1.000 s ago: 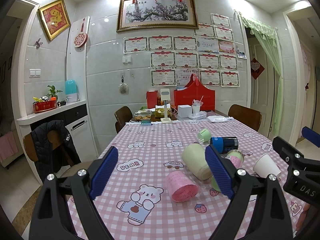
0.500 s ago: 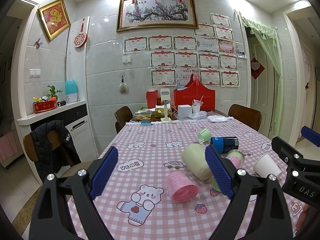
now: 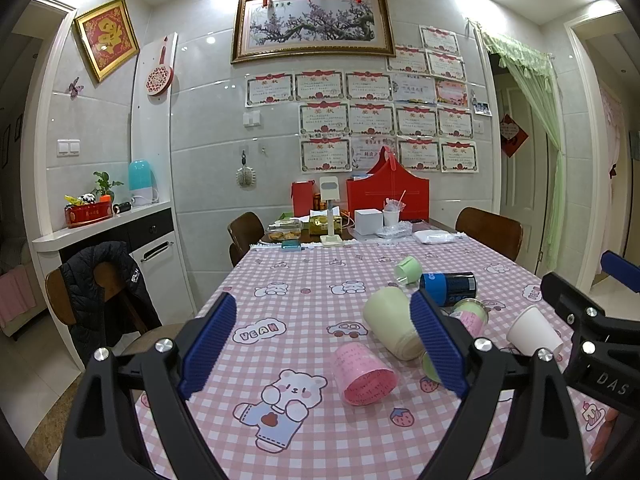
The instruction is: Flip cup upside down
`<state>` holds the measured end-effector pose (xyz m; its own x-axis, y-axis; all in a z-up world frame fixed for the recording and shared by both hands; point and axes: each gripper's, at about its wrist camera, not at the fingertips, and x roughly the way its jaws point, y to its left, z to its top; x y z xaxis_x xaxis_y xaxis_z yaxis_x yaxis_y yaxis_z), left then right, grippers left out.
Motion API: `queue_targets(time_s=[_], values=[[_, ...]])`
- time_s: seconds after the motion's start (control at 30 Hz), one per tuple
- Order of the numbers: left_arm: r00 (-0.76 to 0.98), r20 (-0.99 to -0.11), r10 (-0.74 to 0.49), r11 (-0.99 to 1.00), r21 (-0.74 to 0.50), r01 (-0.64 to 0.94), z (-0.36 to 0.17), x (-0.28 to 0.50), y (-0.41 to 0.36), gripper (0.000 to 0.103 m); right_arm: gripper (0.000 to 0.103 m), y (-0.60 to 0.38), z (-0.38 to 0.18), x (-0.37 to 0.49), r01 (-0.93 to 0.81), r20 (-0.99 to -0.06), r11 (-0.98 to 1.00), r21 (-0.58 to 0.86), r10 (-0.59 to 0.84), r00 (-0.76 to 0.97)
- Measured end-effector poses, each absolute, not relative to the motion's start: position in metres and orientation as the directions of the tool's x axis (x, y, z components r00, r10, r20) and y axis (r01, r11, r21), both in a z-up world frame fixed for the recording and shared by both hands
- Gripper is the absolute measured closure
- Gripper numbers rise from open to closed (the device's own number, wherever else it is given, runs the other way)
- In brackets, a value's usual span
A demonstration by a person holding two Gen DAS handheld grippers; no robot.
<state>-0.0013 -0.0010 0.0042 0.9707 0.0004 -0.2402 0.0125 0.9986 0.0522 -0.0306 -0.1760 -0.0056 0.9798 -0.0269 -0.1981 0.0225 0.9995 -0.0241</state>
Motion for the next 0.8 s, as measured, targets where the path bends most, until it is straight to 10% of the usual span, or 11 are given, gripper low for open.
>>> queue_targets(time_s=[0.8], values=[[0.964, -0.266, -0.003, 0.997, 0.072, 0.022, 0.008, 0.031, -0.005, 0.016, 0.008, -0.182, -0.005, -0.005, 0.022, -0.217, 1.0, 0.0, -0.022, 0.976]])
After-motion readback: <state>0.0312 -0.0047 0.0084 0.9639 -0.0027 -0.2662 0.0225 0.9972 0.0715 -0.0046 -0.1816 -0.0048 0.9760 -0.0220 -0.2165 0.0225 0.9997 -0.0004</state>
